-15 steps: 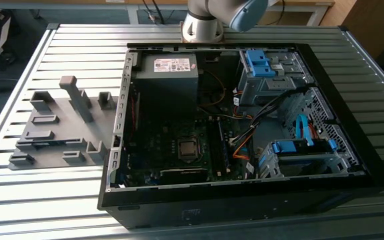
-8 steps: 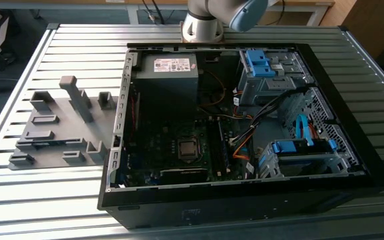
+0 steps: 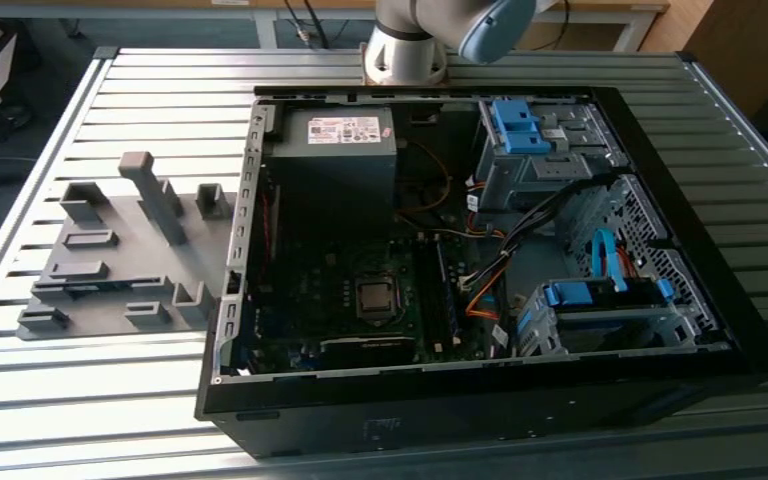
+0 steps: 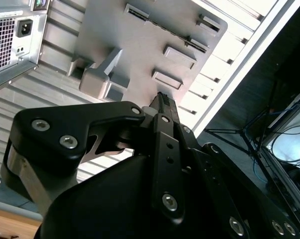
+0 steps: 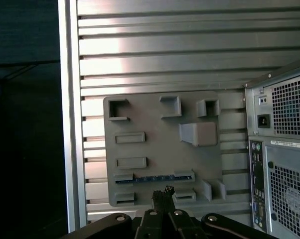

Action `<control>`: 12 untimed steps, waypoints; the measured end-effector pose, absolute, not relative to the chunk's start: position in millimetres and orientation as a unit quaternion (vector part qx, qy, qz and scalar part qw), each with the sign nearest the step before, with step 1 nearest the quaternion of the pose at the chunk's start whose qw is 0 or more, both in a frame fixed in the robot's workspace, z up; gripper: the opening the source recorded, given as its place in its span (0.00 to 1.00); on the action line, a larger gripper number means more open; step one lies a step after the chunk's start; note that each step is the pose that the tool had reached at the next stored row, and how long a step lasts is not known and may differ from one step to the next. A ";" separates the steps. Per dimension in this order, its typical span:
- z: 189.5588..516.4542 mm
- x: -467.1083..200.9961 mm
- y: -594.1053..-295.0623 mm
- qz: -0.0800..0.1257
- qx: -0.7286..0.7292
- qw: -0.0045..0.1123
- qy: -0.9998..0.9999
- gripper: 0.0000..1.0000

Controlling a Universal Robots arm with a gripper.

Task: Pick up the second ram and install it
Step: 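Pick up the second ram and move it above second insertion slot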

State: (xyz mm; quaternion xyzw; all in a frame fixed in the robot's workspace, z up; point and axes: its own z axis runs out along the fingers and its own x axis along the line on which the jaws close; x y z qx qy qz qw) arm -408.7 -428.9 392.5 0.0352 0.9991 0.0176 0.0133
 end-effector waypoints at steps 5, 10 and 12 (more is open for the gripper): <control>392.5 -409.6 -432.0 0.018 0.024 0.013 0.999 0.11; 392.6 -409.8 -433.1 0.018 0.001 0.013 1.000 0.11; 392.5 -409.8 -433.2 0.018 -0.012 0.012 1.000 0.11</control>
